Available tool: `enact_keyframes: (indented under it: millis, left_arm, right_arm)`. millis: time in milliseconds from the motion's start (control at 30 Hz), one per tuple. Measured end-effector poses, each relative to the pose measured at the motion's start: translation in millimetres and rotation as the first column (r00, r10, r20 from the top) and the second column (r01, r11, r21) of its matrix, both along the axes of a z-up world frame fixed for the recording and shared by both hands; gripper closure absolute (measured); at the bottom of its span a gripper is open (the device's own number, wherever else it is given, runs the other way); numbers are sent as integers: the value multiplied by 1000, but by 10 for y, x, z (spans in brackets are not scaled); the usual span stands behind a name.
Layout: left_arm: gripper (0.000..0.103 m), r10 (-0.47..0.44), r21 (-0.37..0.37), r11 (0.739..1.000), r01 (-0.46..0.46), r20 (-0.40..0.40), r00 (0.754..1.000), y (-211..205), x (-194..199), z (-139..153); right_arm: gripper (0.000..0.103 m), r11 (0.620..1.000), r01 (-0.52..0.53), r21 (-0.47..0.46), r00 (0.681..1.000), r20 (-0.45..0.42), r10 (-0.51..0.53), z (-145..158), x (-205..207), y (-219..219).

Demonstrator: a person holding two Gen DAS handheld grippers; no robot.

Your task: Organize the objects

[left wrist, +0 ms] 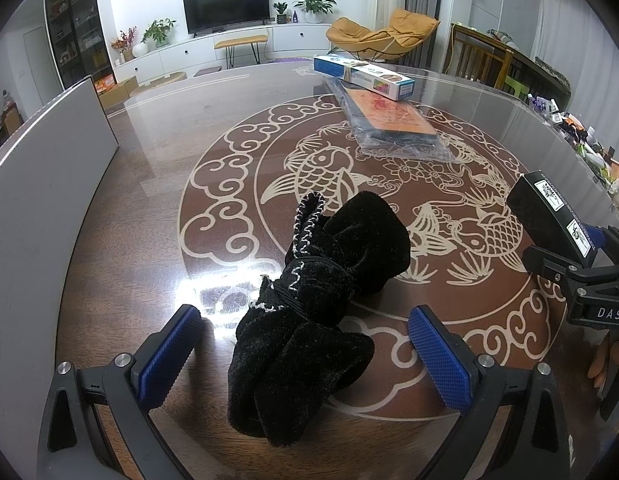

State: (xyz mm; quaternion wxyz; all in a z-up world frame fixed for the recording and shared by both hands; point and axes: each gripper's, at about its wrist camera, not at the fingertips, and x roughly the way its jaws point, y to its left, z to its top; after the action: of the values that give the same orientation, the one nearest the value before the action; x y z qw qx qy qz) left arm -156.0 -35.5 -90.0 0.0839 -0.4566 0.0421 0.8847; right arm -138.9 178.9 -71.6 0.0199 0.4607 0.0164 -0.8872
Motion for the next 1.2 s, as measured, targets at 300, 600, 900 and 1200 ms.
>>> enact_keyframes:
  millis: [300,600,900,1200]
  left_arm:
    - [5,-17,-24,1000,19,98,995,78,-101,47]
    - [69,-4,59,998,2,26,1000,62,111,155]
    - [70,16,166,986,-14,-8,1000,90,693,277]
    - [70,3,194,981,16,-95,995,74,1105,663]
  right_arm:
    - [0,1000,-28,0,1000,10,28,-25,-15,-3]
    - [44,997,-76,-25,992,100,78,95,-146,18]
    - [44,971,-47,-233,996,58,62,287,286,157]
    - [44,947,-54,-316,998,7,60,462,825,265]
